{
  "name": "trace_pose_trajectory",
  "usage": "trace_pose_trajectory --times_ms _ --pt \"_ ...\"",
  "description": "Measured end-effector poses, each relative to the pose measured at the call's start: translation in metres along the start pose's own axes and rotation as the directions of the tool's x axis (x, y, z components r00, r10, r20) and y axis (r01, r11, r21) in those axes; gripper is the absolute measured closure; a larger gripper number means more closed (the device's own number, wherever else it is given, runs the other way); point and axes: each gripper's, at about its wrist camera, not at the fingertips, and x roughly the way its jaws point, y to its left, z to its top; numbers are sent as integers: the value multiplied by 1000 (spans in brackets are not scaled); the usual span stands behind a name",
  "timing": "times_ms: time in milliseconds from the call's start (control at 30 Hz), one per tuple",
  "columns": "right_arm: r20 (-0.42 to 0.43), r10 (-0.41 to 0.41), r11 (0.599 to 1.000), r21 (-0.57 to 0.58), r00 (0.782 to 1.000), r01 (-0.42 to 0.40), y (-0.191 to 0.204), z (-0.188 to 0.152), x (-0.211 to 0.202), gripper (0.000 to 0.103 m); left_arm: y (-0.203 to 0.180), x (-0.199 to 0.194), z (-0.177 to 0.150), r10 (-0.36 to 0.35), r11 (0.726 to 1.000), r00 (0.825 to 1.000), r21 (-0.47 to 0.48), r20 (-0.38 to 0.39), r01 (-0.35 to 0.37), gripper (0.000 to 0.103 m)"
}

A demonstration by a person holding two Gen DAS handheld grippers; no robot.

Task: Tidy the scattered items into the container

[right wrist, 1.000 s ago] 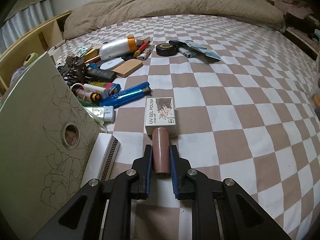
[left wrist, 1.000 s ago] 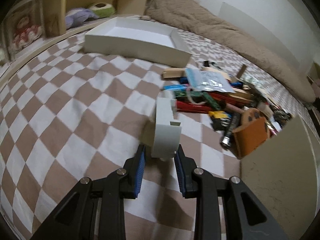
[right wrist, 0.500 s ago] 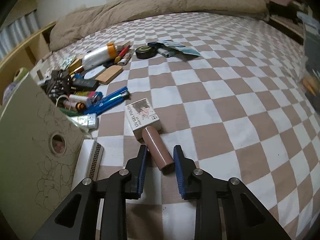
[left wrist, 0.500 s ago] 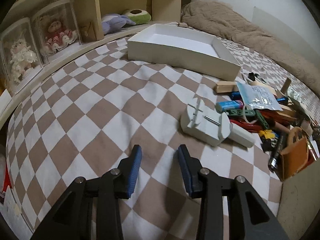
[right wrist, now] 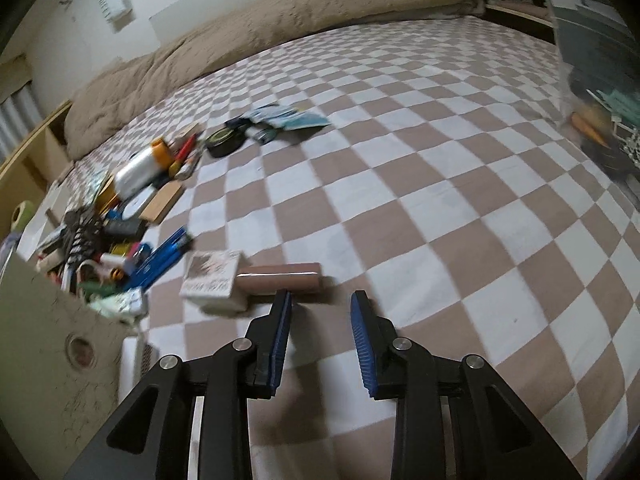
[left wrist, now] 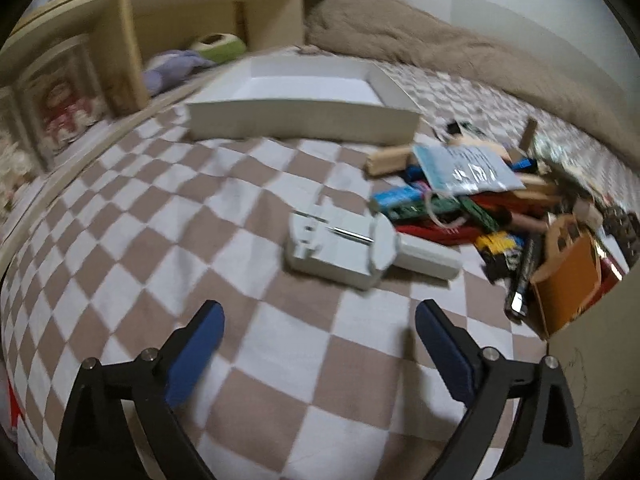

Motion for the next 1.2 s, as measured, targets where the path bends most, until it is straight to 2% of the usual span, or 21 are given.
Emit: trace_pose_trajectory --times_ms 100,233,300,367,433,500,533,633,967,1100,1200 --pt "7 15 1000 23 1000 -15 -4 1 0 73 0 11 4 -9 1000 999 10 -40 9 5" --pt "15 13 1000 17 1000 -13 -3 0 -1 70 4 14 8 -29 1000 999 -11 -36 28 5" --pt "16 31 999 -7 999 -31 2 -2 -1 52 4 16 10 -32 999 999 -9 -39 31 5" --pt "17 20 999 -42 1000 -20 9 -3 -3 14 5 17 12 -37 999 998 -10 -41 36 5" --pt "14 -54 994 -91 998 55 19 -6 -3 0 8 20 16 -45 999 998 -19 -42 44 7" --pt "7 -84 990 -115 996 84 23 -10 -2 0 9 22 19 -44 999 998 -24 -37 43 10" --pt "8 -84 990 -115 996 84 22 -10 -2 0 10 24 20 -41 999 998 -25 -40 40 14" --pt "16 -65 994 -87 998 66 16 -12 -5 0 9 27 22 -29 999 999 -18 -42 28 17" --pt "19 -65 989 -129 998 67 30 -13 -5 0 -1 17 16 -9 999 1000 31 0 9 55" --pt "1 -93 979 -185 996 92 48 -13 2 0 0 14 13 -21 999 1000 28 0 21 63" --pt "-12 -57 986 -160 998 54 58 -7 5 0 2 10 9 -33 999 999 17 -6 34 67"
